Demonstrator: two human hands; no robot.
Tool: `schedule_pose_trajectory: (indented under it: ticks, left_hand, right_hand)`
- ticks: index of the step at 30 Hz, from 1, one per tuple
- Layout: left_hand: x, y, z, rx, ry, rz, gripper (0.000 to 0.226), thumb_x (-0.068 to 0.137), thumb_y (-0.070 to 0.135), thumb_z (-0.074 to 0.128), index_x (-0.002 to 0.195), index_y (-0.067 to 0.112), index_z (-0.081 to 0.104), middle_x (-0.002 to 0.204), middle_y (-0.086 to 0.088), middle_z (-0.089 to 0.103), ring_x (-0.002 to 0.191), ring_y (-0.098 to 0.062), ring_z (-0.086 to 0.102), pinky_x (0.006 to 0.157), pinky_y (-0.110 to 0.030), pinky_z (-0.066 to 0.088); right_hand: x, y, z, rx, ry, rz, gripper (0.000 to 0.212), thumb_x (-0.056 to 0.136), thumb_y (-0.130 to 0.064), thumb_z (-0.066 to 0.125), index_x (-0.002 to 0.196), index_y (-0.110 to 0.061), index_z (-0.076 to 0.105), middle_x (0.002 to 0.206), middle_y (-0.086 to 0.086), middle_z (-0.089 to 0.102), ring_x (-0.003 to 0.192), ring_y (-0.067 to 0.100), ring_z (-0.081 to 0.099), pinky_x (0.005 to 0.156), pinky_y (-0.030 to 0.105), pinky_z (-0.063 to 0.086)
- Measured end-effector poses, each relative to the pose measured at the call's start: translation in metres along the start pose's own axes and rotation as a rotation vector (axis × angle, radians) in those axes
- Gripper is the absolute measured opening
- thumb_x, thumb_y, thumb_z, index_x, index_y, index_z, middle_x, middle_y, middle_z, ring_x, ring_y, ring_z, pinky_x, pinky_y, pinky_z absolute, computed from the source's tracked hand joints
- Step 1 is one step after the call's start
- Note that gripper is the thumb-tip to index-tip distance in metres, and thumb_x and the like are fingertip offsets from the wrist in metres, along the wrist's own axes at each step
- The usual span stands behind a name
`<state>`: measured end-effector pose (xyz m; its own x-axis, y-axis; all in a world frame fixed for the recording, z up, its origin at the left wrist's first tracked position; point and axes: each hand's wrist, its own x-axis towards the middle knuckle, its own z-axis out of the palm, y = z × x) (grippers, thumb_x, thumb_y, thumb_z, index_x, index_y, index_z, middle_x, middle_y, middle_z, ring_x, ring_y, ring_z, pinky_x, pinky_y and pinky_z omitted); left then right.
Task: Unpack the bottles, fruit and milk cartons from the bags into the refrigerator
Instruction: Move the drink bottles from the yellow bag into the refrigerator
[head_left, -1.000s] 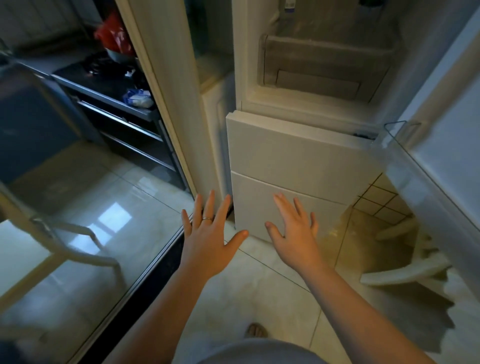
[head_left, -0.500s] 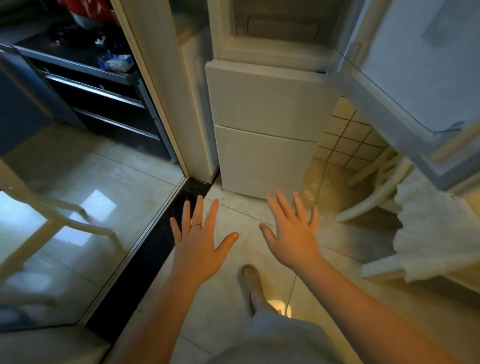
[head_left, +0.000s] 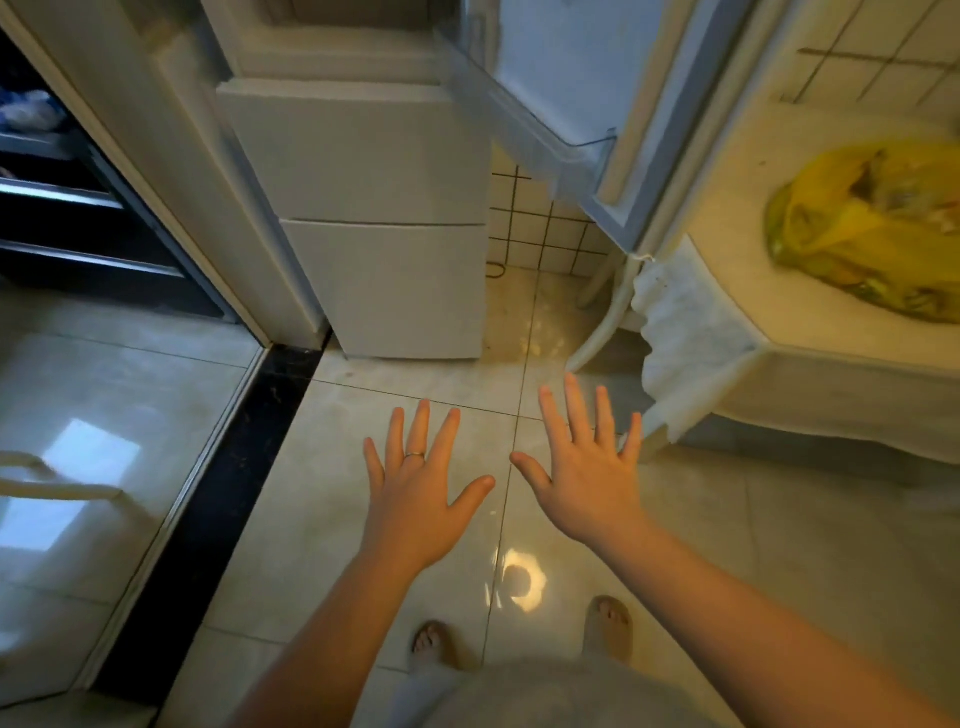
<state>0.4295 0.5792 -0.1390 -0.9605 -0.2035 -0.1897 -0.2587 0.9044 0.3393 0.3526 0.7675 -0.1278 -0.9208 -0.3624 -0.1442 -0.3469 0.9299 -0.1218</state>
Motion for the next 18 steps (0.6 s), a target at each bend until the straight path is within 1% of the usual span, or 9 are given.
schedule_pose_trajectory:
  ticks: [3, 5, 7, 11, 14, 16, 18]
  left_hand:
    - [0.012, 0.062, 0.020, 0.017, -0.013, 0.013, 0.086, 0.088, 0.079, 0.024, 0.156, 0.039, -0.011, 0.164, 0.005, -0.026, 0.148, -0.023, -0.030, 0.119, -0.055, -0.015]
    - [0.021, 0.109, 0.038, 0.026, -0.003, 0.036, 0.086, 0.088, 0.079, 0.023, 0.156, 0.040, -0.011, 0.164, 0.005, -0.026, 0.148, -0.023, -0.030, 0.119, -0.055, -0.015]
    - [0.030, 0.159, 0.060, 0.036, 0.007, 0.064, 0.088, 0.085, 0.081, 0.019, 0.156, 0.039, -0.010, 0.165, 0.004, -0.023, 0.149, -0.023, -0.029, 0.120, -0.056, -0.014]
    - [0.044, 0.271, 0.099, 0.002, 0.034, 0.059, 0.086, 0.088, 0.079, 0.027, 0.158, 0.038, -0.002, 0.166, 0.003, -0.018, 0.150, -0.023, -0.026, 0.120, -0.057, -0.013]
    - [0.045, 0.351, 0.118, -0.030, 0.063, 0.061, 0.089, 0.082, 0.083, 0.019, 0.157, 0.040, 0.000, 0.167, 0.004, -0.015, 0.151, -0.023, -0.024, 0.119, -0.056, -0.013]
    - [0.047, 0.397, 0.130, -0.031, 0.072, 0.077, 0.087, 0.084, 0.081, 0.024, 0.157, 0.039, 0.001, 0.167, 0.003, -0.014, 0.151, -0.023, -0.023, 0.119, -0.056, -0.013]
    - [0.051, 0.438, 0.140, -0.027, 0.066, 0.091, 0.084, 0.089, 0.076, 0.032, 0.158, 0.038, 0.002, 0.167, 0.002, -0.012, 0.151, -0.024, -0.022, 0.119, -0.057, -0.011]
  right_hand:
    - [-0.009, 0.066, -0.004, -0.002, 0.020, 0.038, 0.081, 0.090, -0.078, 0.007, 0.156, -0.036, -0.014, 0.163, -0.005, -0.026, 0.150, 0.030, -0.023, 0.116, 0.064, -0.011]
    - [-0.014, 0.118, -0.008, 0.011, 0.040, 0.063, 0.081, 0.091, -0.078, 0.012, 0.157, -0.036, -0.011, 0.163, -0.005, -0.027, 0.150, 0.029, -0.023, 0.114, 0.063, -0.013]
    - [-0.018, 0.174, -0.011, 0.010, 0.040, 0.084, 0.082, 0.091, -0.078, 0.012, 0.156, -0.035, -0.013, 0.162, -0.005, -0.029, 0.149, 0.030, -0.024, 0.114, 0.063, -0.012]
    - [-0.031, 0.289, -0.027, -0.002, 0.038, 0.108, 0.083, 0.090, -0.078, 0.010, 0.156, -0.034, -0.015, 0.162, -0.004, -0.029, 0.150, 0.032, -0.022, 0.116, 0.066, -0.008]
    - [-0.045, 0.372, -0.048, -0.002, 0.022, 0.116, 0.083, 0.090, -0.079, 0.006, 0.155, -0.034, -0.017, 0.162, -0.004, -0.028, 0.149, 0.031, -0.024, 0.116, 0.065, -0.009]
    - [-0.051, 0.420, -0.061, -0.001, 0.024, 0.114, 0.085, 0.086, -0.080, 0.001, 0.155, -0.034, -0.017, 0.162, -0.004, -0.028, 0.149, 0.031, -0.025, 0.116, 0.065, -0.009]
    - [-0.053, 0.462, -0.072, 0.019, 0.027, 0.122, 0.083, 0.088, -0.079, 0.005, 0.155, -0.034, -0.017, 0.163, -0.004, -0.027, 0.149, 0.031, -0.024, 0.116, 0.065, -0.009]
